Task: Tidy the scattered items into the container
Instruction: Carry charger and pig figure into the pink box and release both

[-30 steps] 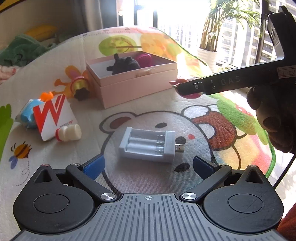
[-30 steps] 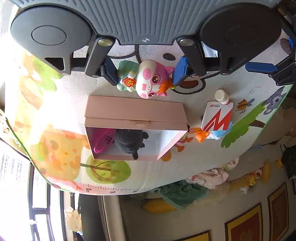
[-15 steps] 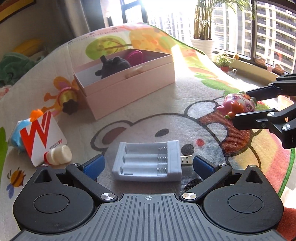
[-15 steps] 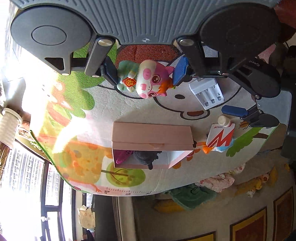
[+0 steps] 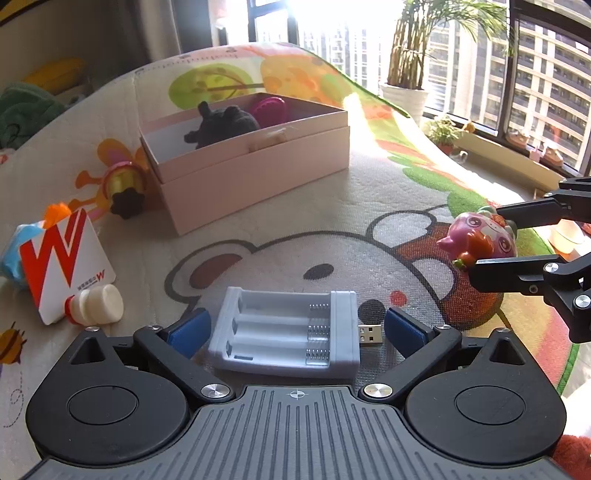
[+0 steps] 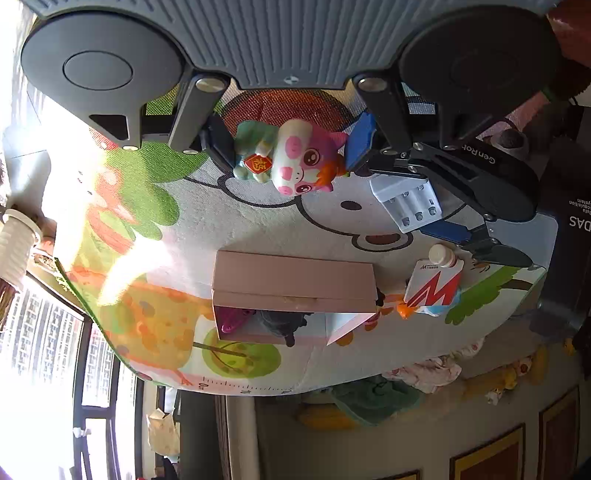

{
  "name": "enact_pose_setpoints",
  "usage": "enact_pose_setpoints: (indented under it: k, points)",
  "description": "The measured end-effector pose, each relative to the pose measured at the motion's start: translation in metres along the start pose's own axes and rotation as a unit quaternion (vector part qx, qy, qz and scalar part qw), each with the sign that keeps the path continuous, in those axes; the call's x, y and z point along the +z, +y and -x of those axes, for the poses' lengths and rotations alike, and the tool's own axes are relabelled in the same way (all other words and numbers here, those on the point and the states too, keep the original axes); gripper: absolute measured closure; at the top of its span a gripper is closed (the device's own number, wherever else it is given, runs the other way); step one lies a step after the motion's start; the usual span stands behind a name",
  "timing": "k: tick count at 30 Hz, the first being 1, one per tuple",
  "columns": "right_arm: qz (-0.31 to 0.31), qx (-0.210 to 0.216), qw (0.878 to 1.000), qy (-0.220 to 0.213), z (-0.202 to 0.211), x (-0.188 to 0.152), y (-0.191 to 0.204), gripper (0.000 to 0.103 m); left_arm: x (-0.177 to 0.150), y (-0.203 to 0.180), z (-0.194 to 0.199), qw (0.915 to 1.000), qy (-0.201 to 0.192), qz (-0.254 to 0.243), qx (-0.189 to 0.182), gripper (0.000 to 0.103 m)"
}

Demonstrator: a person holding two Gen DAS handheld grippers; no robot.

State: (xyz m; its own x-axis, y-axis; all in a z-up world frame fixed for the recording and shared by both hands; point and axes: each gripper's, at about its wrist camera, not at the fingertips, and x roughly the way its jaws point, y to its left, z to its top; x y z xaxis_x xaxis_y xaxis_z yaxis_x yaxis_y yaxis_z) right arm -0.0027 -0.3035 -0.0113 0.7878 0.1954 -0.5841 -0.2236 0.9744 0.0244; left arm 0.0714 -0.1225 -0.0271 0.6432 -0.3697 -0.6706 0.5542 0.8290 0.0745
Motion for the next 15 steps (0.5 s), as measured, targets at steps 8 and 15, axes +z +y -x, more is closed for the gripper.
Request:
enact_pose_setpoints:
  k: [8,15]
  points:
    - [0.011,-0.010,1.000,-0.015,0.013,0.005,0.001,0.038,-0.001,-0.007,0.026,0.9995,-0.027,-0.015,0.006,0.008]
    - [0.031,-0.011,0.998,-0.060,0.036,0.035,0.001,0.038,0.036,0.004,0.080,0.9916,-0.121,-0.025,0.039,0.008]
